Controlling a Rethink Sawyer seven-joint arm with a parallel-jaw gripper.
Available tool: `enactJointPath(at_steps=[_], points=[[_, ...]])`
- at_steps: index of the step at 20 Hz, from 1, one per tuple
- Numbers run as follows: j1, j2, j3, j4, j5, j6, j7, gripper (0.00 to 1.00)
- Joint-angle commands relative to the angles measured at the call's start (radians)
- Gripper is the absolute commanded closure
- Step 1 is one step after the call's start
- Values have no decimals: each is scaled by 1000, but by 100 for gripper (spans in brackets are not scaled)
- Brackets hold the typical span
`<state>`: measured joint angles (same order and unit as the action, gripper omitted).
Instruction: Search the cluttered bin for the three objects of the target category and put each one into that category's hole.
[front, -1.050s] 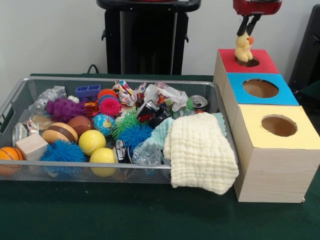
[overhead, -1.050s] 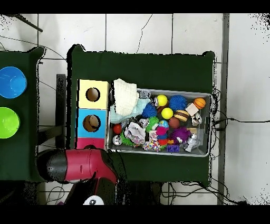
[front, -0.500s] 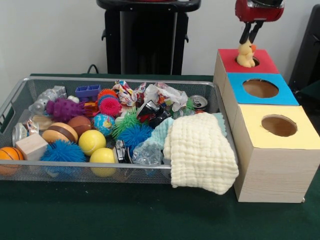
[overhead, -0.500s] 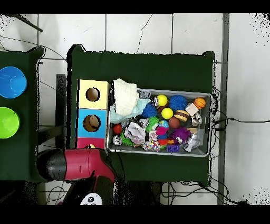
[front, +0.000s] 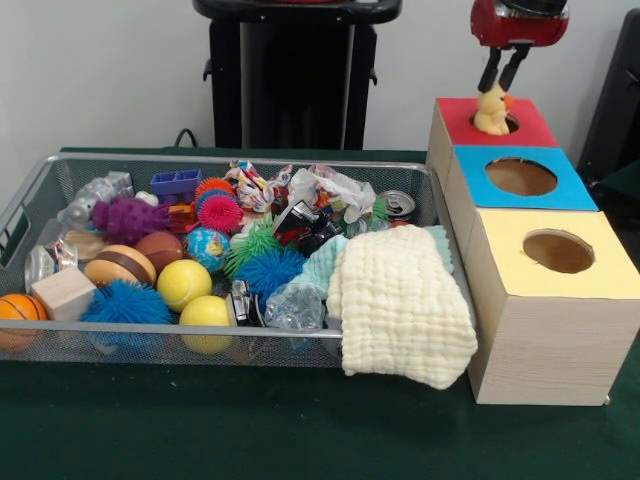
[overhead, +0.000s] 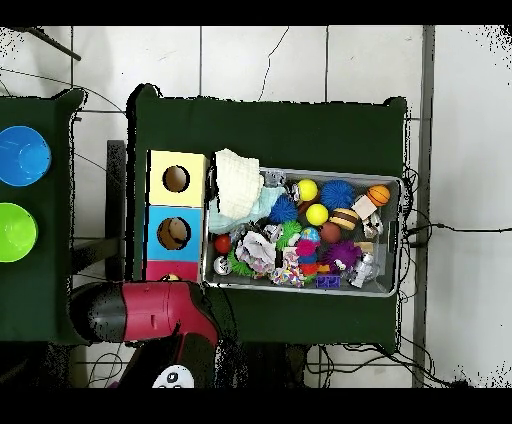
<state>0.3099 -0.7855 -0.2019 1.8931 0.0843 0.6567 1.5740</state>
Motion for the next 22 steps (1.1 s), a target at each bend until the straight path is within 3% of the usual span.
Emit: enactJointPath(at_steps=[1, 12, 16, 17, 19, 21, 22], points=[[-17, 39, 35, -10, 22, -4, 218, 0], [-26, 29, 18, -15, 2, 7, 200, 0], [-209, -51, -22, 24, -94, 33, -24, 0], [-282, -90, 4, 61, -109, -15, -107, 0], [-404, -166, 53, 86, -149, 9, -277, 0], [-470, -196, 74, 73, -184, 35, -321, 0], [-506, -194, 97, 84, -195, -3, -314, 0]])
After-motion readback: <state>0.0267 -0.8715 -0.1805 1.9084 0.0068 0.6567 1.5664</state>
